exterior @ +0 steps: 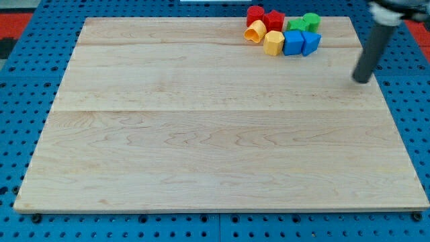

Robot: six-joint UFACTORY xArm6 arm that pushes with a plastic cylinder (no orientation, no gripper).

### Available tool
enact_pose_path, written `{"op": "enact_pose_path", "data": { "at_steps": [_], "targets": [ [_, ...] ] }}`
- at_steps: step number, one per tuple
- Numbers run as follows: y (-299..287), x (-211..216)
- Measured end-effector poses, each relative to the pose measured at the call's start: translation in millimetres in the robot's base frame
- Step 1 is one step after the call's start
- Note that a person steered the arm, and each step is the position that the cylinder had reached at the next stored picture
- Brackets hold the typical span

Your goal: Move the green circle into the green star

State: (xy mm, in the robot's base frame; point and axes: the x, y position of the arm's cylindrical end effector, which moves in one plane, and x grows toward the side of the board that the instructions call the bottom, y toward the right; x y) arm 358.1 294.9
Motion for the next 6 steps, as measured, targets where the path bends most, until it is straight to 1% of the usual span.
{"op": "enact_pose_path", "data": {
  "at_steps": [1, 2, 3, 4, 5, 6],
  "targets": [
    [50, -44],
    [50, -44],
    [32, -107],
    [-35, -158],
    [-74, -165],
    [-177, -166]
  ]
}}
